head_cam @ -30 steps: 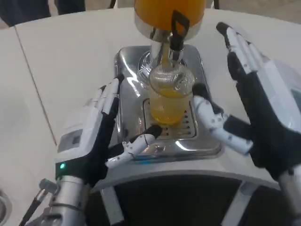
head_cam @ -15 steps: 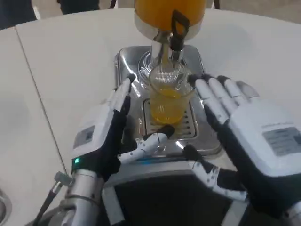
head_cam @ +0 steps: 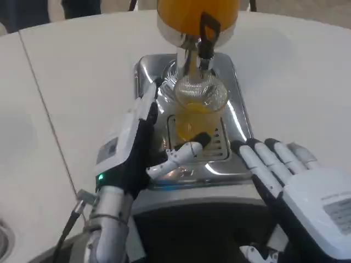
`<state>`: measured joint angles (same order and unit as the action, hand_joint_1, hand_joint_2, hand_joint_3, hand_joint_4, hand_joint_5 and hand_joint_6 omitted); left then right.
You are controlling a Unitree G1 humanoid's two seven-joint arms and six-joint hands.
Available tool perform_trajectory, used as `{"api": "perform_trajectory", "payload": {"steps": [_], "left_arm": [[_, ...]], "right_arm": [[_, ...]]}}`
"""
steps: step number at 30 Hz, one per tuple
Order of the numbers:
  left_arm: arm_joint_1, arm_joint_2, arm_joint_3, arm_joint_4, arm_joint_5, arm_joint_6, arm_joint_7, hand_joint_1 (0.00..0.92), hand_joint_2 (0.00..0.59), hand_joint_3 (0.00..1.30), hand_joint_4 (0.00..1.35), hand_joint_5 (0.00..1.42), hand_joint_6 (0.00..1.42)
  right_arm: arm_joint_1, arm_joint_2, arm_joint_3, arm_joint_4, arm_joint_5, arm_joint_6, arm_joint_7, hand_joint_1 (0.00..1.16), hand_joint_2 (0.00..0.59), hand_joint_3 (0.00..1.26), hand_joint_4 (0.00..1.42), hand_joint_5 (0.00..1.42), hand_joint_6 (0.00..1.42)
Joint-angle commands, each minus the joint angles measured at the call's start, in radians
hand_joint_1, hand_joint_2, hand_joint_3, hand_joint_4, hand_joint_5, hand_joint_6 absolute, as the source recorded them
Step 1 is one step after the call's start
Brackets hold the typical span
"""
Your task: Grasp the cup under the faucet to collect the drink, then remove the cup.
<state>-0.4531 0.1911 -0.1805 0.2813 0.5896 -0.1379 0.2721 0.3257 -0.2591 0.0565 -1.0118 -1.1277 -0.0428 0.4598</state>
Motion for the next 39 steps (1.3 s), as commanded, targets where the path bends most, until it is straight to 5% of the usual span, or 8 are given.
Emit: {"api": "perform_trajectory", "payload": {"steps": [1, 16, 39], "left_arm": [[-0.043, -0.029, -0.014, 0.070, -0.018, -0.030, 0.030, 0.292, 0.070, 0.00, 0.00, 0.04, 0.09], [-0.167, -0.087, -0.056, 0.258, -0.041, -0.098, 0.107, 0.361, 0.060, 0.00, 0.00, 0.08, 0.13], [-0.282, -0.156, -0.104, 0.489, -0.021, -0.112, 0.261, 0.429, 0.064, 0.00, 0.00, 0.27, 0.32]], "right_arm": [[0.021, 0.015, -0.009, 0.005, -0.006, -0.014, 0.003, 0.56, 0.440, 0.00, 0.00, 0.00, 0.02], [-0.036, 0.086, 0.051, 0.069, -0.088, -0.014, 0.036, 0.56, 0.423, 0.00, 0.00, 0.00, 0.03], [-0.143, 0.163, 0.057, 0.073, -0.117, 0.078, 0.183, 0.52, 0.416, 0.00, 0.00, 0.00, 0.06]]}}
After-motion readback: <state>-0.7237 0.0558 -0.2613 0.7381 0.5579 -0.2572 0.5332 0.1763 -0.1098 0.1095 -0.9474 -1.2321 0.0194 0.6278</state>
